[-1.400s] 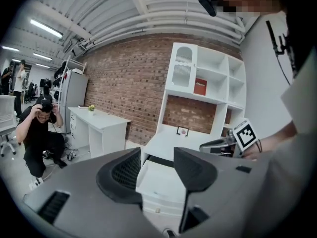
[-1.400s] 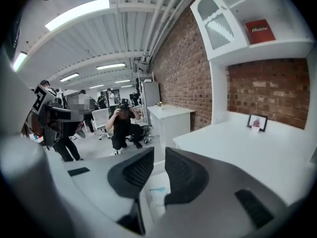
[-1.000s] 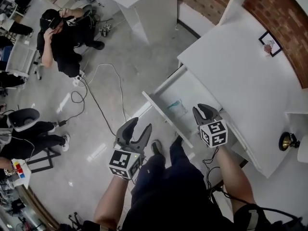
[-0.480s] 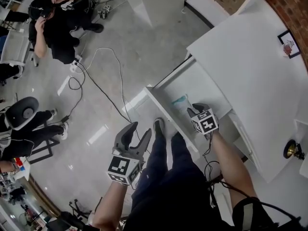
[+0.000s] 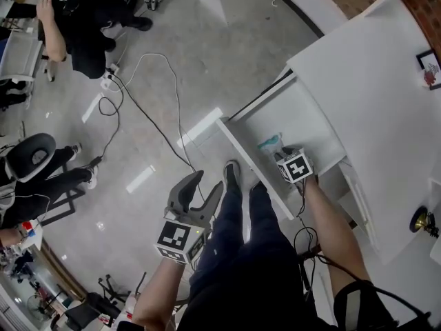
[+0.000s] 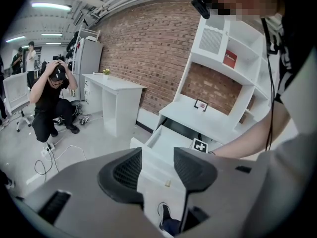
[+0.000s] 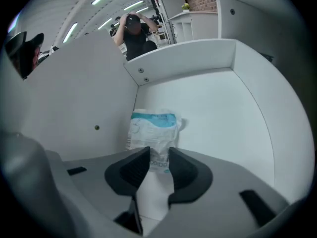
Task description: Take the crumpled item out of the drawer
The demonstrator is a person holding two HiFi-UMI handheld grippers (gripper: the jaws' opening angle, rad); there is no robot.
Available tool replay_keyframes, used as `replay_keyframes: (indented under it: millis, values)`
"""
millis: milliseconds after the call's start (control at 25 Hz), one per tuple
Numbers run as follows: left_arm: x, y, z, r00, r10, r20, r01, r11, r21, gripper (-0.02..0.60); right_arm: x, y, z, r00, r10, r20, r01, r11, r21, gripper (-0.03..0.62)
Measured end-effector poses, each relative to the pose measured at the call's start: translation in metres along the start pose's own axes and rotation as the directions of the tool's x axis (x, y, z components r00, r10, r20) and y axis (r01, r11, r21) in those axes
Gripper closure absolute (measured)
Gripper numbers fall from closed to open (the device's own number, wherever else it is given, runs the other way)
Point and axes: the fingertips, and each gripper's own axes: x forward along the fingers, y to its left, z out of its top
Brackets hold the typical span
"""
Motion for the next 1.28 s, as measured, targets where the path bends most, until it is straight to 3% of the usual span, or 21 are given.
replay_keyframes:
  millis: [80,160,320,520,760,1040,1280]
  values:
    - [-0.003,0.002,0.001,1.0,-0.004,-0.001,0.004,1.0,0.005,0.388,-0.004,0.002,0.002,1.0,-0.009,0.001,0.009,1.0,0.01,0.552]
    - [-0.003,0.003,0.003,1.0,-0.009,0.0,0.009,1.0,0.012,0.388,-0.01,0.002,0.004,1.0,-0.013,0.016,0.013,0.999,0.042,0.58]
    - [-0.006,0.0,0.016,0.999,-0.03,0.021,0.029,0.999,0.034,0.388,-0.024,0.005,0.008,0.996,-0.007,0.088,-0.003,0.994,0.107,0.592]
    - [-0.011,-0.013,0.043,0.996,-0.064,0.055,0.06,0.995,0.083,0.388,-0.075,0.005,0.028,0.976,-0.064,0.206,0.028,0.984,0.174,0.592]
    - [-0.014,-0.045,0.084,0.988,-0.114,0.104,0.098,0.984,0.147,0.388,-0.16,-0.008,0.056,0.923,-0.125,0.363,0.029,0.965,0.259,0.592]
    - [-0.011,-0.08,0.125,0.974,-0.169,0.152,0.134,0.967,0.217,0.388,-0.251,-0.05,0.072,0.837,-0.25,0.486,0.057,0.925,0.377,0.592]
    - [-0.011,-0.092,0.151,0.969,-0.173,0.178,0.127,0.961,0.245,0.388,-0.31,-0.117,0.062,0.777,-0.419,0.47,0.131,0.838,0.53,0.591]
